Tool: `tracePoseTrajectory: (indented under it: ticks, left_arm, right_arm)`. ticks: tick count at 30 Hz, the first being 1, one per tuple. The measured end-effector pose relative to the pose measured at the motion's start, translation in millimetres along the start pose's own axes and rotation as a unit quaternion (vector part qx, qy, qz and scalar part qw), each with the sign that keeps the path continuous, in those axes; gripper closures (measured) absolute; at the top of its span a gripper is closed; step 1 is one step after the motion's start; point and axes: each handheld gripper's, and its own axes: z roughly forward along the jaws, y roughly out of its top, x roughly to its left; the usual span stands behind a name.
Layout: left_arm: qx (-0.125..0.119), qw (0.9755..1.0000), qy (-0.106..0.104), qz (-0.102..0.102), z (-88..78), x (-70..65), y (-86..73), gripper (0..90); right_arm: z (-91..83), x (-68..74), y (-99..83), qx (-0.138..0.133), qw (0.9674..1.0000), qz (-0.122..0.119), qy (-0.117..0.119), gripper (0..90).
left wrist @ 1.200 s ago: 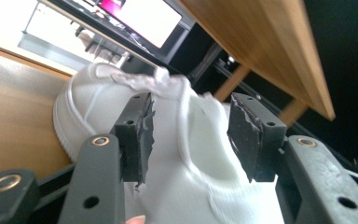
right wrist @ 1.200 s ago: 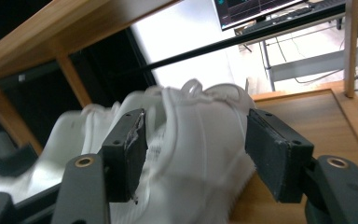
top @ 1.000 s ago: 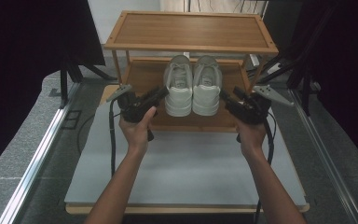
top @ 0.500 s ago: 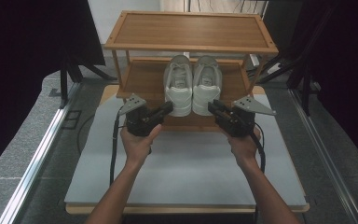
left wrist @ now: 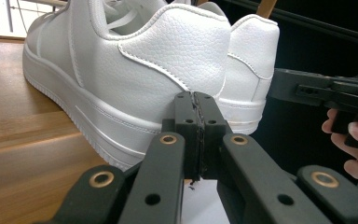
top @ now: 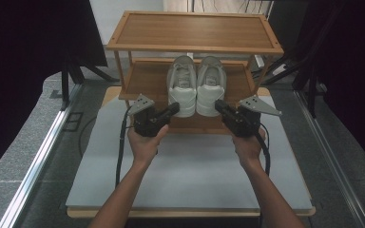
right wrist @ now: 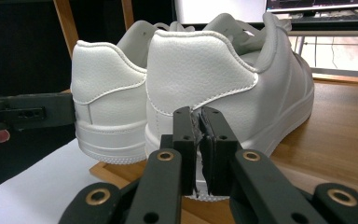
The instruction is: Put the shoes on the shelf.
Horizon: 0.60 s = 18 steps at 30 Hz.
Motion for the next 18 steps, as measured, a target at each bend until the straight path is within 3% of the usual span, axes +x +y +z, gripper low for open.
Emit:
tracePoseTrajectory:
  ticks: [12, 15, 18]
  left_arm:
    - [0.001, 1.0, 0.006, -0.007, 8.5, 5.6, 2.6, 88.5]
    - [0.002, 1.0, 0.006, -0.006, 9.9, 6.3, 3.1, 88.5]
    - [0.002, 1.0, 0.003, -0.006, 11.0, 7.2, 3.2, 88.5]
  right_arm:
    - [3.8, -7.3, 2.3, -0.006, 0.9999, 0.01, -0.003, 79.7]
    - [3.0, -4.3, 0.5, -0.01, 0.9998, 0.012, -0.008, 82.6]
    - [3.0, 1.2, -2.3, -0.008, 0.9989, 0.036, 0.03, 83.1]
